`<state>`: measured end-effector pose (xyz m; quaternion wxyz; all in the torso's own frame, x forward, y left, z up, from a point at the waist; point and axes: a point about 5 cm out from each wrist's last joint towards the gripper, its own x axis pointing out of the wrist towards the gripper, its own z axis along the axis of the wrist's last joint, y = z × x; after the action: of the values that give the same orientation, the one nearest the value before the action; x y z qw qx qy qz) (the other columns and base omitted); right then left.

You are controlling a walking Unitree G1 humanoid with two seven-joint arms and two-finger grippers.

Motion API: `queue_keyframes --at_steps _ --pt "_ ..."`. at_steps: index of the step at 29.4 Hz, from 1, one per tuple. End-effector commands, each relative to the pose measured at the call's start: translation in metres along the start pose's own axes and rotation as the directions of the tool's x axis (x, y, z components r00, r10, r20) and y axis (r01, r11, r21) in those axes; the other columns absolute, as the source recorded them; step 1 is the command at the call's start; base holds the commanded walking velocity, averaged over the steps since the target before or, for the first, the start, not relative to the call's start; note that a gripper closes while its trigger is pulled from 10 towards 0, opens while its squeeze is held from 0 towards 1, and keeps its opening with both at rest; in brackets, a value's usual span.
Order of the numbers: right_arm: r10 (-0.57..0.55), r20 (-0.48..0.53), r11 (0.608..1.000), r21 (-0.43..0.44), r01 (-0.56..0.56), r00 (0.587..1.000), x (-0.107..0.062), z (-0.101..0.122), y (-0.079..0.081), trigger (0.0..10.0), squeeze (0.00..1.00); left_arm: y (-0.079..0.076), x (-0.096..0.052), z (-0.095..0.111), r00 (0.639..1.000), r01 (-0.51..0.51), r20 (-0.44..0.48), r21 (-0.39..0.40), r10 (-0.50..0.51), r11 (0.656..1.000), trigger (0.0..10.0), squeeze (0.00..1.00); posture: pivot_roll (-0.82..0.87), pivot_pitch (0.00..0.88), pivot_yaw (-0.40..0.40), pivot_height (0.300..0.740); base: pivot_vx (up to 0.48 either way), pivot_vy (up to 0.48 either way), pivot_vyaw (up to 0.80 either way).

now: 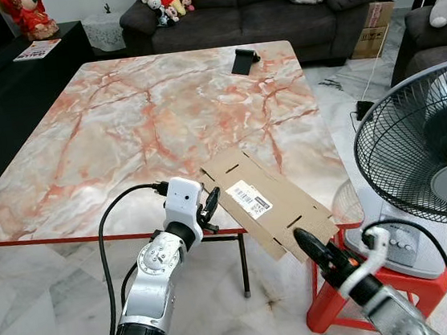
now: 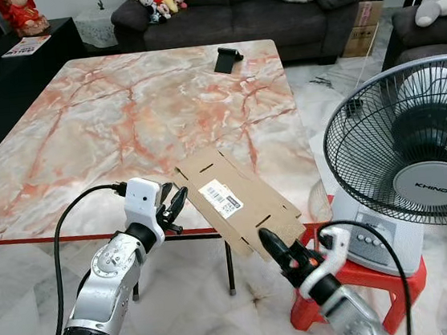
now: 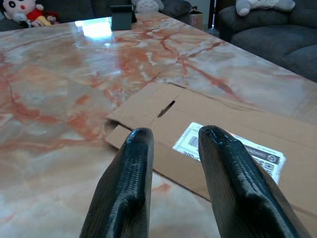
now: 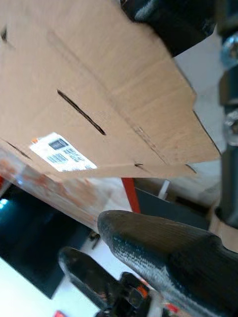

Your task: Picking trash to rubbish bin

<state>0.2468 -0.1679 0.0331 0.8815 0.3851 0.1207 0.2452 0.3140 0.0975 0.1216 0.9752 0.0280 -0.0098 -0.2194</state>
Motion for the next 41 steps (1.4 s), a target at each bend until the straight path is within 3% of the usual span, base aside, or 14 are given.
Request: queue_keyframes --at_steps 1,12,13,41 --pt "0.009 -0.006 1.0 -0.007 -0.009 1.0 0.004 -0.001 0.002 10.0 0.0 0.001 -0.001 -0.003 1.0 0.0 -0.022 -0.004 0.0 1.0 10.0 0.0 0.03 0.028 0.031 0.74 0.0 0.0 0.0" --pt "0.03 0.006 1.0 -0.004 -0.03 1.0 0.017 -0.002 0.007 10.0 0.0 0.0 -0.001 -0.003 1.0 0.0 -0.022 -0.007 -0.001 1.0 10.0 0.0 0.03 0.028 0.031 0.74 0.0 0.0 0.0" --pt "0.016 0.018 1.0 0.002 -0.016 1.0 0.018 -0.001 0.006 0.0 0.0 -0.001 -0.001 -0.003 1.0 0.001 -0.022 -0.007 -0.001 1.0 10.0 0.0 0.04 0.027 0.03 0.74 0.0 0.0 0.0" --pt "0.047 0.038 0.999 0.023 -0.047 0.998 0.026 -0.007 0.01 0.0 0.0 -0.004 0.001 -0.002 1.0 0.013 -0.022 -0.009 -0.014 1.0 10.0 0.0 0.04 0.023 0.037 0.74 0.0 0.0 0.0"
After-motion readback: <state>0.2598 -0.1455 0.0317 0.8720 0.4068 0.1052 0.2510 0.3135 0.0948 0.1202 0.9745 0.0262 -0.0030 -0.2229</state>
